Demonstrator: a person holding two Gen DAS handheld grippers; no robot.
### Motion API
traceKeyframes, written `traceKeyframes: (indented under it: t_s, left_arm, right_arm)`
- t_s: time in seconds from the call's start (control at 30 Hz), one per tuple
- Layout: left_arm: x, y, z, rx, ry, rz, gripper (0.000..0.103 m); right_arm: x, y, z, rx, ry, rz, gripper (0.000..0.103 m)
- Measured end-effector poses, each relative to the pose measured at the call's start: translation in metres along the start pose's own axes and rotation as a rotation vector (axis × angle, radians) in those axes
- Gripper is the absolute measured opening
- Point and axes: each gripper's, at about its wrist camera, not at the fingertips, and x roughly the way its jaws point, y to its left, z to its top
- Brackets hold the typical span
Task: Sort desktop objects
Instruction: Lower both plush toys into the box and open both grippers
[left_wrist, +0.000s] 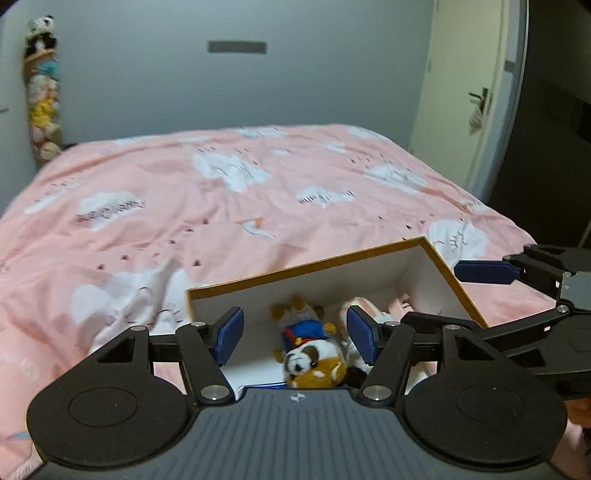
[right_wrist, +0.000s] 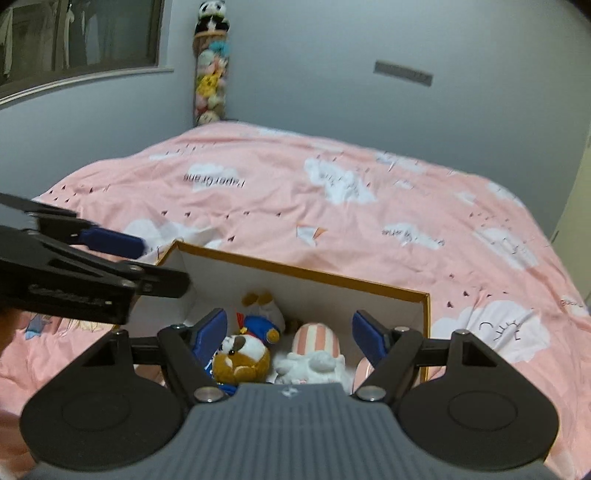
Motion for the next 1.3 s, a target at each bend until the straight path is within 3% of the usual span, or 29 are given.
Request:
traceKeyframes:
  t_s: [0.2, 0.4, 0.63, 0.8, 1.3]
  left_arm:
    - [-0.019, -0.002, -0.026, -0.025, -0.023, 0.039, 0.072]
    - [-0.028, 0.000, -0.051, -0.038, 0.021, 0.067, 0.072]
    - [-0.030, 0.006, -0.068, -0.071, 0.078, 0.070, 0.073]
    - [-0.033, 0.008, -0.071, -0.098, 0.080, 0.029, 0.073]
    - [-0.022, 0.000, -0.076, -0.086, 0.147, 0.013, 0.076]
  right_arm:
    - [0.000, 0.011, -0.026, 0.128, 0.029, 0.000, 0.076]
    - [0.001, 0.019, -0.052, 0.207, 0.073, -0.030, 0.076]
    - [0.002, 0.030, -0.065, 0.196, 0.104, -0.026, 0.076]
    - [0.002, 0.034, -0.068, 0.193, 0.111, -0.027, 0.076]
    - [0.008, 0.034, -0.075, 0.197, 0.130, -0.014, 0.076]
